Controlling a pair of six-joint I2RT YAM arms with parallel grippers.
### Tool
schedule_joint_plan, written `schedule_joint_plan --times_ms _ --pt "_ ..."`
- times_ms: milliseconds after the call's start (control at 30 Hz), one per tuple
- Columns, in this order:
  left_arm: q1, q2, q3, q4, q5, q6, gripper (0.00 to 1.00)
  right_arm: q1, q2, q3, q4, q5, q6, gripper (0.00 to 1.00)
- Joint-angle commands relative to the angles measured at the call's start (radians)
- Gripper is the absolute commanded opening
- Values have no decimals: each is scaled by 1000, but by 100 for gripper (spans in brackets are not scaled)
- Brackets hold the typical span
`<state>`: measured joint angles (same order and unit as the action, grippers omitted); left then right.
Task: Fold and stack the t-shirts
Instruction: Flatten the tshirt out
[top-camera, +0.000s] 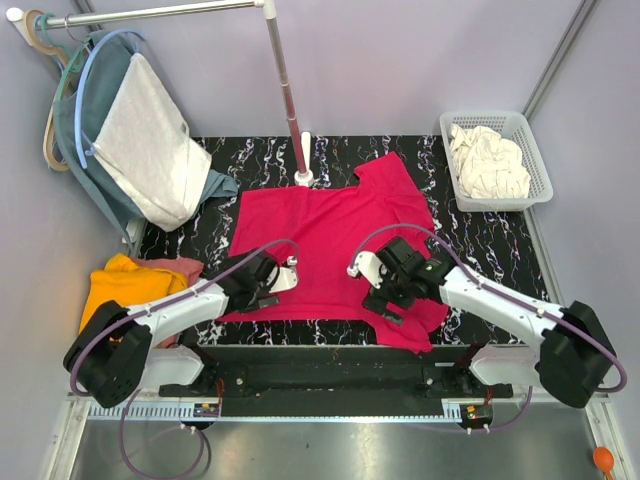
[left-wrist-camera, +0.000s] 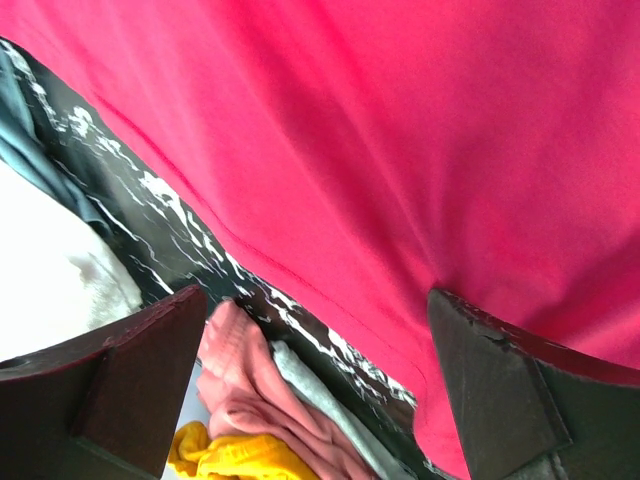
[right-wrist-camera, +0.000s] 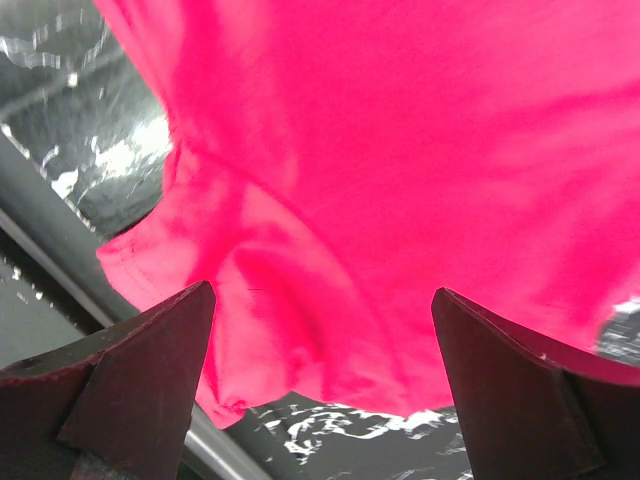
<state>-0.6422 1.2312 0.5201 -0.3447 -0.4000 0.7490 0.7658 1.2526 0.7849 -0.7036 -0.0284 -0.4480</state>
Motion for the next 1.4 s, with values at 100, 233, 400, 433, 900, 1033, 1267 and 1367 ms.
schedule_joint_plan --times_ms 100,233,400,433,900,1033,1267,1367 --pt "1 -73 67 -79 15 -30 99 9 -82 80 1 91 20 100" --pt "-1 -75 81 -53 6 -30 99 6 -73 16 158 298 -32 100" --pt "-1 -44 77 50 -42 4 99 -124 -33 20 338 378 -83 100" --pt "3 -35 77 62 -45 12 99 -163 -22 34 355 355 -90 100" --pt "3 79 118 207 -46 -11 99 -463 356 330 570 260 -235 100" --pt "4 97 103 245 -51 10 99 -490 474 355 613 255 -261 100" --pt "15 129 92 273 -39 7 99 -516 584 386 674 249 -284 100" --pt "16 134 84 280 -37 6 99 -531 607 390 679 246 -297 100"
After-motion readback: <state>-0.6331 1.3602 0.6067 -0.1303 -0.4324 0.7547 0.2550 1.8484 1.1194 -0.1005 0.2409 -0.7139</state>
